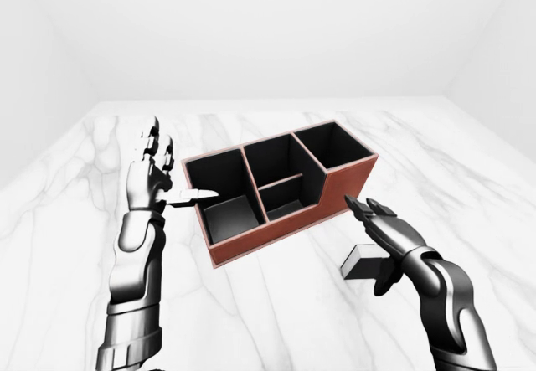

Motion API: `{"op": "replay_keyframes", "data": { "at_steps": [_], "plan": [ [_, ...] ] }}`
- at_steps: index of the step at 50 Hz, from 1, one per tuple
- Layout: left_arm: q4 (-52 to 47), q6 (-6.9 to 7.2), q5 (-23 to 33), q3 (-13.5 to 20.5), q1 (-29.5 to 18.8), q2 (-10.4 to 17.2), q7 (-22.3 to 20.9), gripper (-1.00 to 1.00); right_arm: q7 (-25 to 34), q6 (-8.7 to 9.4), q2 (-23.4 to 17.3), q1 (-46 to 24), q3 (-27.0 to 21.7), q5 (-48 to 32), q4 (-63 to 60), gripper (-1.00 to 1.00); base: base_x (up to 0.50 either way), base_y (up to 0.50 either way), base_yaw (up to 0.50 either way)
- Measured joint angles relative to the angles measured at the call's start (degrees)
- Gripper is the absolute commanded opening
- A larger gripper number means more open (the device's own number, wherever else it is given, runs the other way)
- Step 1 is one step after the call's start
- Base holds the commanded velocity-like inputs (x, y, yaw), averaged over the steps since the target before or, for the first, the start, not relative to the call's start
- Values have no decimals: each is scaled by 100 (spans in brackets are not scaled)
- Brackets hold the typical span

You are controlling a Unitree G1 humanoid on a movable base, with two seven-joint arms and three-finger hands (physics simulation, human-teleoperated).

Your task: Pick up the book and place it in the left compartment of the caddy.

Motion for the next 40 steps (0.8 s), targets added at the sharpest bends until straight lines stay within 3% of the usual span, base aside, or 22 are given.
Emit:
{"op": "replay_keyframes", "data": {
  "at_steps": [24,40],
  "plan": [
    [-183,0,11,30,110,-14,12,100,0,-213,-83,7,-8,-135,496,100,0,0,0],
    [-150,0,19,16,106,-29,8,100,0,-217,-224,-120,-76,-193,1014,100,0,0,0]
  ]
}}
